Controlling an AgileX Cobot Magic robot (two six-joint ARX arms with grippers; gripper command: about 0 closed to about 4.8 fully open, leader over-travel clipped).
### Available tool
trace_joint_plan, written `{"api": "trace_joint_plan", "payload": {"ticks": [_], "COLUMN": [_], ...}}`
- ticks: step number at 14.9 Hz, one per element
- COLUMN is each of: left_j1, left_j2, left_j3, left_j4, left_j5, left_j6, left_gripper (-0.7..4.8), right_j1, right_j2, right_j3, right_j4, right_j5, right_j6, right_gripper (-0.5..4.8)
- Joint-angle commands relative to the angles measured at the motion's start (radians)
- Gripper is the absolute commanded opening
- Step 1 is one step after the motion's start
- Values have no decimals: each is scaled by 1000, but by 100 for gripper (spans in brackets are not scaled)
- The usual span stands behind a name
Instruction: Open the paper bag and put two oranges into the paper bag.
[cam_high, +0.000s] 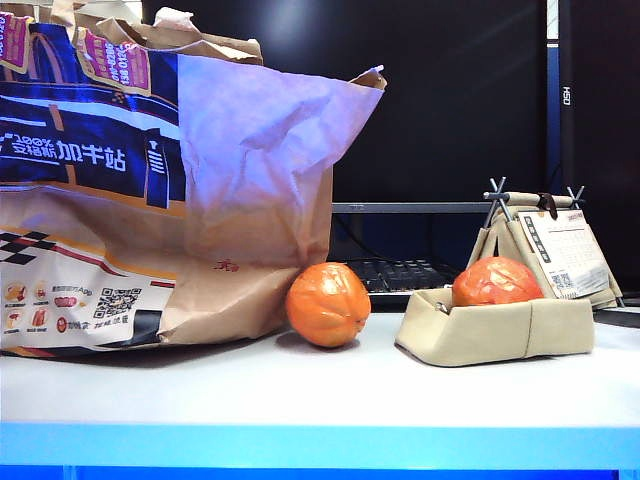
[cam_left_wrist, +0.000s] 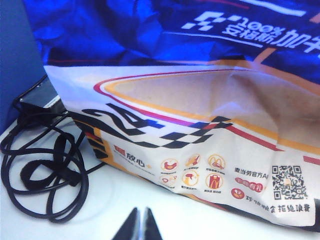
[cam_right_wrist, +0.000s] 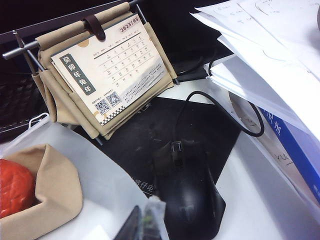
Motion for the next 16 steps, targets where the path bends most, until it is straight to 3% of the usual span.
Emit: {"api": "trace_joint_plan", "payload": {"ticks": [1,3,4,6,7,9,12,13,16], "left_j1": [0,0,-1,-1,0,0,0,0,1], "left_j2": [0,0,0,0,0,5,149,282,669], "left_j3": [0,0,16,78,163,310,536,653,1005], "left_j4": [-14,-14,-4,45,47,5,-106,-170,-377], "left_j5": [5,5,66,145,134,91,73,138,315], "left_j6": [-4,-3,-63,-184,-233,-235,-233,-186,-17], "left_gripper": [21,21,49,348,365,365,365,365,365], "right_j1": [2,2,2,2,2,2,2,2,2], "right_j2": [-2,-2,-2,-2,-2,-2,-1,2,60], "right_j3": [-4,-4,-3,7,50,134,217,238,314], "right_j4": [13,18,65,143,153,132,138,139,121], "right_j5": [-2,-2,-95,-249,-314,-354,-407,-447,-537], "right_j6": [1,1,1,1,1,2,128,193,227], "right_gripper": [-1,-1,0,0,4,93,152,181,181]}}
